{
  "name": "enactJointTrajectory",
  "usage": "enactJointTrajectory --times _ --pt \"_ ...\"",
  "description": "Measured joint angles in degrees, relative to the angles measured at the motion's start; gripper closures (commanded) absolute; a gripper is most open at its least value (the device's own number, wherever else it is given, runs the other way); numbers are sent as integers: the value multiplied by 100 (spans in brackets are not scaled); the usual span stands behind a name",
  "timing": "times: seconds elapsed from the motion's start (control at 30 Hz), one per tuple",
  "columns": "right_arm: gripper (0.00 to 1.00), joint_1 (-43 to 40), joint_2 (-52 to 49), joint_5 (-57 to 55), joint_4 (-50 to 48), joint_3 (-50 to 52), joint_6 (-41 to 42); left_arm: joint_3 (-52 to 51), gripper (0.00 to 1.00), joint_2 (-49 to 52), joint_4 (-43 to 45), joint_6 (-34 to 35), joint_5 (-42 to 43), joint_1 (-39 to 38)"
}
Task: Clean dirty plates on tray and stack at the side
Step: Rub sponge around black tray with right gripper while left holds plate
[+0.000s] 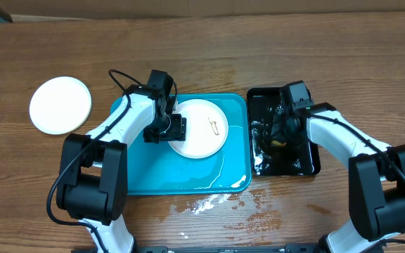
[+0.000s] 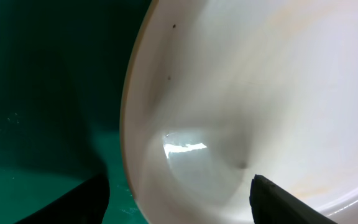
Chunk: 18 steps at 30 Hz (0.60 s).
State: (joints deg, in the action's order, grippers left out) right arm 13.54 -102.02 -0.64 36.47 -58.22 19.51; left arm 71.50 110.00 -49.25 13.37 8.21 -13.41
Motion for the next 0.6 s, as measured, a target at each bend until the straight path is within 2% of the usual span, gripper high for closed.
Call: enactJointTrajectory --times 0.07,0.13,0.37,0.5,0.6 --pt "25 2 0 20 282 -201 0 -2 26 0 -4 0 -2 0" --pt "20 2 0 24 431 -470 -2 -2 26 0 -4 0 -2 0" --pt "20 2 -2 -22 308 -796 -7 -2 26 0 0 0 -2 0" --pt "24 4 -4 -116 -219 -564 -4 -2 26 0 98 0 -4 0" --pt "43 4 -24 -144 -684 -234 -26 -2 29 0 162 0 -4 0"
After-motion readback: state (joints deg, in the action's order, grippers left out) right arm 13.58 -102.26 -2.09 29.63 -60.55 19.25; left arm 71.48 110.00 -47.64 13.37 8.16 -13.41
